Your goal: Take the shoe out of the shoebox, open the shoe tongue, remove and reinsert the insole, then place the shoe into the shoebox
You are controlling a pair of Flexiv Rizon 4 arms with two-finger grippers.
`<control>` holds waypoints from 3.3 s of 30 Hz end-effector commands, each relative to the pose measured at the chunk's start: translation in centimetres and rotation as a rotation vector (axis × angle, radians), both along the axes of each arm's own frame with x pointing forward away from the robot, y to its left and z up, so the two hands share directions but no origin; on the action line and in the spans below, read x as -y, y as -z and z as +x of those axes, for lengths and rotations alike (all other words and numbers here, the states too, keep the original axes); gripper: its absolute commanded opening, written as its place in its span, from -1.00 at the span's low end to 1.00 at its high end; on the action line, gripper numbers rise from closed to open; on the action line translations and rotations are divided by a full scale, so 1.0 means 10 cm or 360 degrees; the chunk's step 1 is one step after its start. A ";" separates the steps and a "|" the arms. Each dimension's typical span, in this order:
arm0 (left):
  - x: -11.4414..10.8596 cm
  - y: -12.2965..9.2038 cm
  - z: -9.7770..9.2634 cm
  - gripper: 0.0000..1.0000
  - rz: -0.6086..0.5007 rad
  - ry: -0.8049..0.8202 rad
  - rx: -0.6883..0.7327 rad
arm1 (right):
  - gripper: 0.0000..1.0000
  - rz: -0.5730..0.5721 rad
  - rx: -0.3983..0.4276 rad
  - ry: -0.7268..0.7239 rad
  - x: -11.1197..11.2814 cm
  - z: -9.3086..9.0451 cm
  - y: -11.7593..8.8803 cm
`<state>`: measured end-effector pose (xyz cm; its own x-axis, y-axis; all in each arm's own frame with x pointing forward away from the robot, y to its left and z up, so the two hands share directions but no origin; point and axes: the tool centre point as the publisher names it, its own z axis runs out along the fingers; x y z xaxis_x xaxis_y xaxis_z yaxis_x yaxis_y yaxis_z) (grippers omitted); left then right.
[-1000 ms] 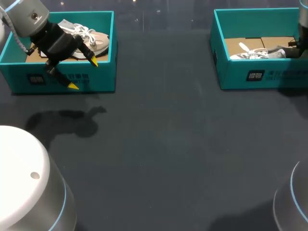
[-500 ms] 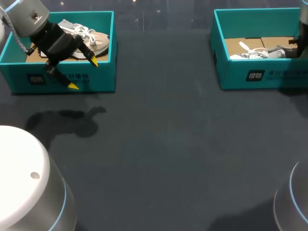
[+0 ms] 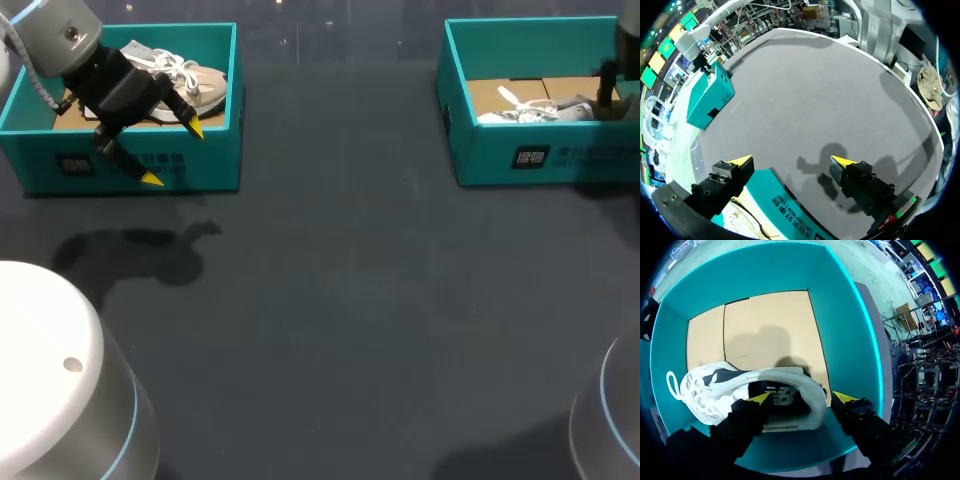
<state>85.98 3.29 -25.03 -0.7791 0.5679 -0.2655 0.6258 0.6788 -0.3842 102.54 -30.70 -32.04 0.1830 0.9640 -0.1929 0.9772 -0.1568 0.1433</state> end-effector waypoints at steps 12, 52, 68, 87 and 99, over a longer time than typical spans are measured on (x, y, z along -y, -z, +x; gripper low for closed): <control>0.00 0.00 0.00 1.00 0.0005 0.0001 0.0002 | 1.00 0.0020 0.0038 0.0004 -0.42 -0.28 -0.78; -0.46 -0.34 0.60 1.00 0.0029 0.0138 0.0168 | 1.00 0.0000 0.0013 -0.0123 -0.72 -0.94 -1.67; -0.78 -0.52 1.20 1.00 0.0087 0.0288 0.0349 | 1.00 0.0000 0.0013 -0.0123 -0.72 -0.94 -1.67; -1.52 -0.42 2.10 1.00 0.0317 0.1394 0.0570 | 1.00 0.0000 0.0013 -0.0123 -0.72 -0.94 -1.67; -1.72 -0.28 2.46 1.00 0.0457 0.1718 0.0579 | 1.00 0.0000 0.0013 -0.0123 -0.72 -0.94 -1.67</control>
<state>108.78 20.20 -21.90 0.1886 0.9681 -0.1649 0.9809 -0.1778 0.0784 93.12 -23.46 -15.29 0.1090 0.9754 -0.1916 0.9852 -0.0804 0.1513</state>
